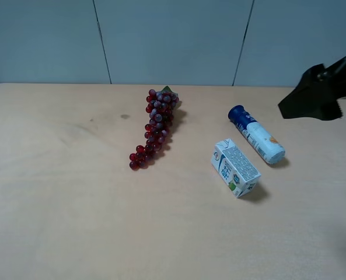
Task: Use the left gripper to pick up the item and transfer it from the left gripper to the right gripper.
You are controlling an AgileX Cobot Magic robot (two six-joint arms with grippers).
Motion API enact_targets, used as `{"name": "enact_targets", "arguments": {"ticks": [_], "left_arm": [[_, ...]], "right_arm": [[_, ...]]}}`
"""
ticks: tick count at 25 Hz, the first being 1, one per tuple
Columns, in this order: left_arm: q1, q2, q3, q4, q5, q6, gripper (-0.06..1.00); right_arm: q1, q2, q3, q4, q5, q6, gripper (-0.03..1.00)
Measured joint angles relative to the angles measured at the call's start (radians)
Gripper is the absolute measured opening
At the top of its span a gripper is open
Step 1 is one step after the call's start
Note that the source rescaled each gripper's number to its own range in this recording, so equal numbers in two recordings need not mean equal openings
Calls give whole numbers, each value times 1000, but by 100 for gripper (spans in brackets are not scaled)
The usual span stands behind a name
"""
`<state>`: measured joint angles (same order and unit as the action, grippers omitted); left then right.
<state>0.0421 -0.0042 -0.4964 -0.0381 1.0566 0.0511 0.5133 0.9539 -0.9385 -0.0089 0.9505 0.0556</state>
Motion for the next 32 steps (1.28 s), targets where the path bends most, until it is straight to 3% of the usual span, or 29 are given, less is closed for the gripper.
{"name": "enact_targets", "arguments": {"ticks": [7, 10, 16, 22, 25, 32], "left_arm": [[0, 0, 0, 0, 0, 0, 89], [0, 0, 0, 0, 0, 0, 89], [0, 0, 0, 0, 0, 0, 89], [0, 0, 0, 0, 0, 0, 89], [0, 0, 0, 0, 0, 0, 89], [0, 0, 0, 0, 0, 0, 89]], "right_arm": [[0, -171, -4, -34, 233, 0, 100], [0, -257, -1, -57, 258, 0, 100], [0, -465, 163, -63, 250, 12, 100], [0, -663, 366, -62, 144, 47, 100], [0, -752, 421, -60, 92, 48, 100], [0, -827, 440, -60, 75, 48, 100]]}}
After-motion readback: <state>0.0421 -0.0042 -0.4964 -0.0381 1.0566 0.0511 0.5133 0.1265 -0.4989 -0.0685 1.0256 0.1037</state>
